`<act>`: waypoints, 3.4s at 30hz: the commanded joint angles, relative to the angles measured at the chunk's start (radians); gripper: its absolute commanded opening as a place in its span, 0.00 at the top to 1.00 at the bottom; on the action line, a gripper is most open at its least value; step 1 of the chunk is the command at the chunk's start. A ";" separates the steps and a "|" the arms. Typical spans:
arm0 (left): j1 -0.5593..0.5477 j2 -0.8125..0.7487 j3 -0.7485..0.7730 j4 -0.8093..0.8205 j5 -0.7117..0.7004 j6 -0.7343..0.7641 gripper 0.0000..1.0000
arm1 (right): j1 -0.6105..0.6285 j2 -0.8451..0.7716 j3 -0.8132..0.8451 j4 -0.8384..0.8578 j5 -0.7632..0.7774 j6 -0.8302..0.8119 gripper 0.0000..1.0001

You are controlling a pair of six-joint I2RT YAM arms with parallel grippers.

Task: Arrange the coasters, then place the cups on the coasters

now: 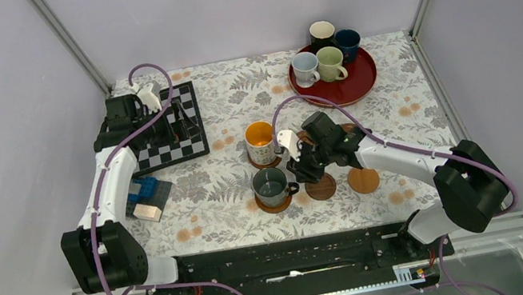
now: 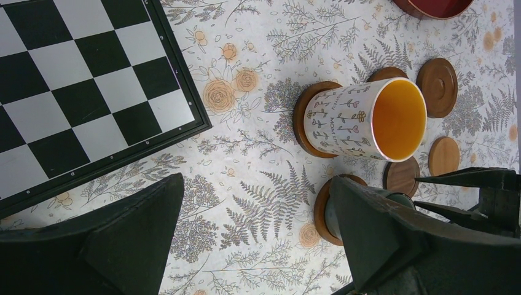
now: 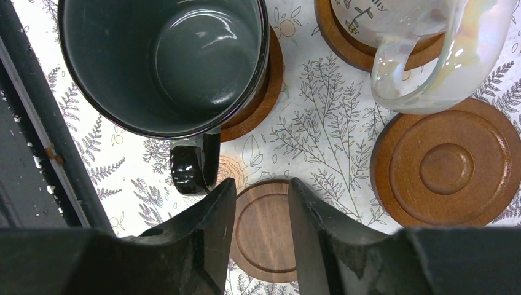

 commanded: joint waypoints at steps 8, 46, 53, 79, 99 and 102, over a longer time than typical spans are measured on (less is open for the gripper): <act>0.004 -0.022 0.005 0.038 0.018 0.001 0.01 | 0.018 -0.024 -0.007 -0.010 -0.046 -0.028 0.47; 0.003 -0.015 0.014 0.038 0.023 0.001 0.01 | -0.020 -0.045 0.056 -0.133 -0.062 -0.035 0.29; 0.004 -0.018 0.018 0.038 0.033 0.003 0.01 | -0.306 -0.065 0.214 -0.212 -0.165 -0.073 0.29; 0.003 -0.027 0.006 0.038 0.020 0.024 0.01 | -0.747 0.748 0.927 -0.125 0.169 0.078 0.53; 0.004 -0.040 -0.012 0.038 0.004 0.044 0.01 | -0.859 0.987 1.110 -0.236 0.299 0.000 0.52; 0.004 -0.031 -0.007 0.038 0.014 0.040 0.01 | -0.892 0.979 1.082 -0.243 0.317 -0.047 0.52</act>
